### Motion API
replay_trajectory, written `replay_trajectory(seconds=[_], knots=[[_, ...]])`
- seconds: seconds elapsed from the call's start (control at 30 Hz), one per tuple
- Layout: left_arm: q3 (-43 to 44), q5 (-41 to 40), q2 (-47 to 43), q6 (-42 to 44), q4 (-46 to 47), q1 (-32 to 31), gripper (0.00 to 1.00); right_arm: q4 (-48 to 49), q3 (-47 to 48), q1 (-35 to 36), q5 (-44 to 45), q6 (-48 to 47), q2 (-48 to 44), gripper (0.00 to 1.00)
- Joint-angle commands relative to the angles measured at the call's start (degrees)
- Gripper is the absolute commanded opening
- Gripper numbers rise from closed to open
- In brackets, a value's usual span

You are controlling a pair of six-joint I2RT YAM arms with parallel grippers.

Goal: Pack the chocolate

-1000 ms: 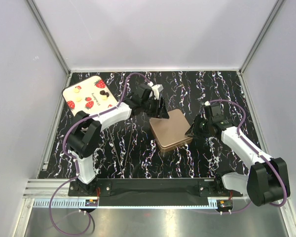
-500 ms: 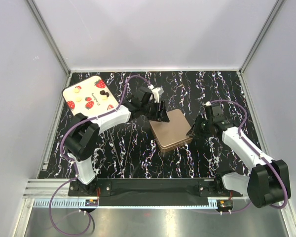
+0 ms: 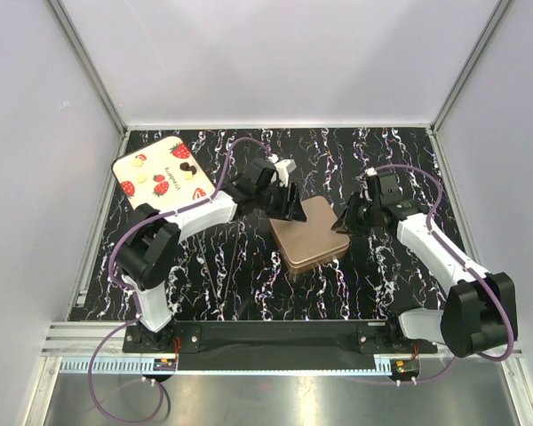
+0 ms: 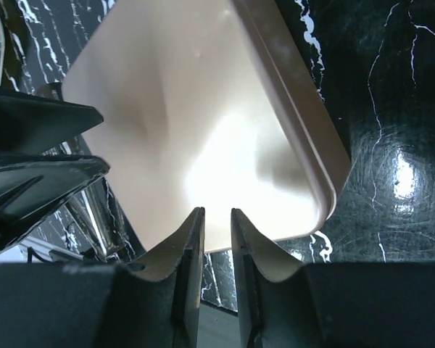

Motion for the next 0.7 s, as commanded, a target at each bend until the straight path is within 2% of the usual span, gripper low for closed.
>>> replay_trajectory(seconds=[0.0, 0.2, 0.37, 0.47, 0.67], knots=[[-0.38, 1.33, -1.85, -1.32, 4.56, -1.01, 0.56, 1.01, -2.86, 0.37, 0.12, -0.49, 0.14, 0.28], [0.15, 2.91, -4.4, -3.08, 4.65, -1.71, 0.56, -2.5, -5.69, 0.29, 6.18, -1.46, -1.62, 0.27], [3.92, -0.76, -6.51, -1.34, 0.09, -1.71, 0.57, -4.79, -4.03, 0.29, 7.51, -2.16, -3.29, 0.27], [6.73, -4.54, -5.55, 0.6, -3.87, -1.62, 0.57, -4.62, -2.8, 0.29, 7.07, -2.34, -3.56, 0.27], [7.19, -3.94, -4.4, 0.79, -5.73, -1.53, 0.57, -0.93, -0.16, 0.2, 0.14, -3.56, -3.91, 0.28]])
